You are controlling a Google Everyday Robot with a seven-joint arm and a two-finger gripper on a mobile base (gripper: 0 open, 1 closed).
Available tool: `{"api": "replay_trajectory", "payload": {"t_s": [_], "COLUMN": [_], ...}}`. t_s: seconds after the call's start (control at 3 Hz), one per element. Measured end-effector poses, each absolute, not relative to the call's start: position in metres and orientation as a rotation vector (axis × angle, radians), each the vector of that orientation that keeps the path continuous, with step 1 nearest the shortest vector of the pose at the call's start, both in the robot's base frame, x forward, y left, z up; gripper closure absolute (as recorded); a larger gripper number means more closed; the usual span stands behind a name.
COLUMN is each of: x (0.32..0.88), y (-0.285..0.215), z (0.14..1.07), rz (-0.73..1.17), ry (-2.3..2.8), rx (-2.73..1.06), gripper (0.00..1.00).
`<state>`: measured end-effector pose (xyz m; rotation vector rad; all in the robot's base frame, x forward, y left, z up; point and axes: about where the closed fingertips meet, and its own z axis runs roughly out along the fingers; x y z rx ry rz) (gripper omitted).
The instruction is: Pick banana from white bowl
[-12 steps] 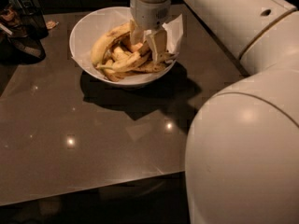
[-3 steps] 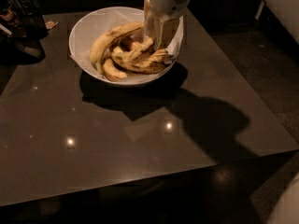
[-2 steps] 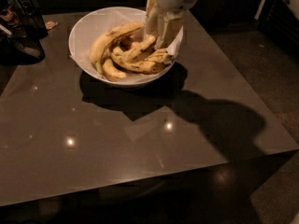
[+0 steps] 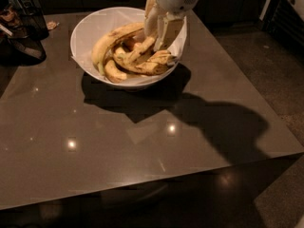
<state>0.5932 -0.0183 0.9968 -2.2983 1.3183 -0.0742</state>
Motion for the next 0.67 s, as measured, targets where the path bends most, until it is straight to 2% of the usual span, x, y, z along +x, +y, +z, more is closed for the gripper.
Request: {"api": "replay_trajectory", "payload": {"t_s": [0.67], "x": [0.533], "y": [-0.01], "z": [1.023], "rz": [0.006], "ry": [1.222], "rx": [-2.186], "gripper": [1.0]}}
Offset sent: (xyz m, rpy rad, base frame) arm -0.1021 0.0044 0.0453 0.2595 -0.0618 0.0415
